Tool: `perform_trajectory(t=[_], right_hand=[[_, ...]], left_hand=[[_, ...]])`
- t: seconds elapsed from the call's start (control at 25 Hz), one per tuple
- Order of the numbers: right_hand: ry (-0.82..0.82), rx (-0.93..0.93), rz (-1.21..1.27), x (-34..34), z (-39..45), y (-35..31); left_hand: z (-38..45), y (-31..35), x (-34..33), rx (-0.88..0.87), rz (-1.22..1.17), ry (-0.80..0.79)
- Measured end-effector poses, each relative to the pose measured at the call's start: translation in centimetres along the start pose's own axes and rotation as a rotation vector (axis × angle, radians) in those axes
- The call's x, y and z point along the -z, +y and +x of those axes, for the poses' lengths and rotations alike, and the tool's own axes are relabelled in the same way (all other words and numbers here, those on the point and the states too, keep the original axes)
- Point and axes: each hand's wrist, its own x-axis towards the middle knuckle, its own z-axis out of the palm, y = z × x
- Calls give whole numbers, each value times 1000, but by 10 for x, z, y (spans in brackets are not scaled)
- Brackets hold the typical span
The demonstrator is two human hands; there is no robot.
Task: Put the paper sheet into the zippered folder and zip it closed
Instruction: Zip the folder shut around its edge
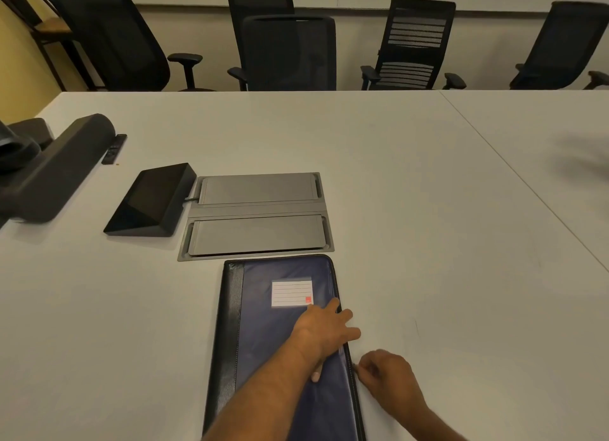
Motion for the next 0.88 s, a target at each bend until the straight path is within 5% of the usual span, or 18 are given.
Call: perform_trajectory(t=[0.44, 0.6, 0.88], right_hand=[[96, 74, -12, 9, 52, -11], [107, 131, -23, 6, 54, -9], [59, 76, -28, -3, 56, -6]], left_hand=[[2, -5, -5, -46, -172, 122], [14, 0, -4, 121, -241, 265], [45, 23, -5, 381, -270, 188]])
